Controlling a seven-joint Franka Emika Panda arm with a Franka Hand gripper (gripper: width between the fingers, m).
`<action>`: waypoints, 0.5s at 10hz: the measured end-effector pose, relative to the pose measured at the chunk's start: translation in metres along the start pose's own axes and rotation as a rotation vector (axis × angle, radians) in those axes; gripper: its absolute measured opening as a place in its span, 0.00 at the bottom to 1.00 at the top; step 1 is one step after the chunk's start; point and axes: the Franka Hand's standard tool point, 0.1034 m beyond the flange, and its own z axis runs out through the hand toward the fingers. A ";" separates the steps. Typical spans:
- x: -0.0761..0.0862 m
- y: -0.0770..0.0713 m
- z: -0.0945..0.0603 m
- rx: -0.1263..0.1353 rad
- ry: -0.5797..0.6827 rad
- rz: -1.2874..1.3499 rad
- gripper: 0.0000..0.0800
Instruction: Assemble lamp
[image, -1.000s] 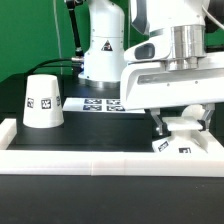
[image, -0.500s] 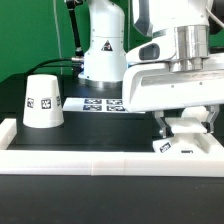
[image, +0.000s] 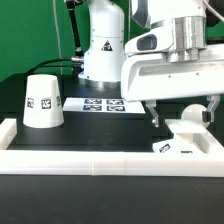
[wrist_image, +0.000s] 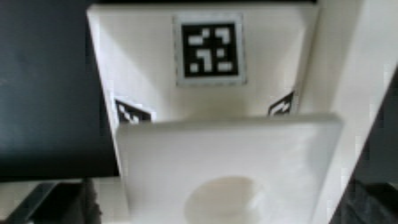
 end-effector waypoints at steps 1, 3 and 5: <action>-0.011 -0.001 -0.010 -0.003 -0.007 0.012 0.87; -0.032 0.000 -0.026 -0.003 -0.022 0.084 0.87; -0.045 -0.010 -0.029 -0.001 -0.036 0.148 0.87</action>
Offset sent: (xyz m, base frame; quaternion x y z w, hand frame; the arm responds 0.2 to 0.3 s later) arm -0.0438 0.0007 0.0108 -0.0130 -0.0376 0.1211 0.9918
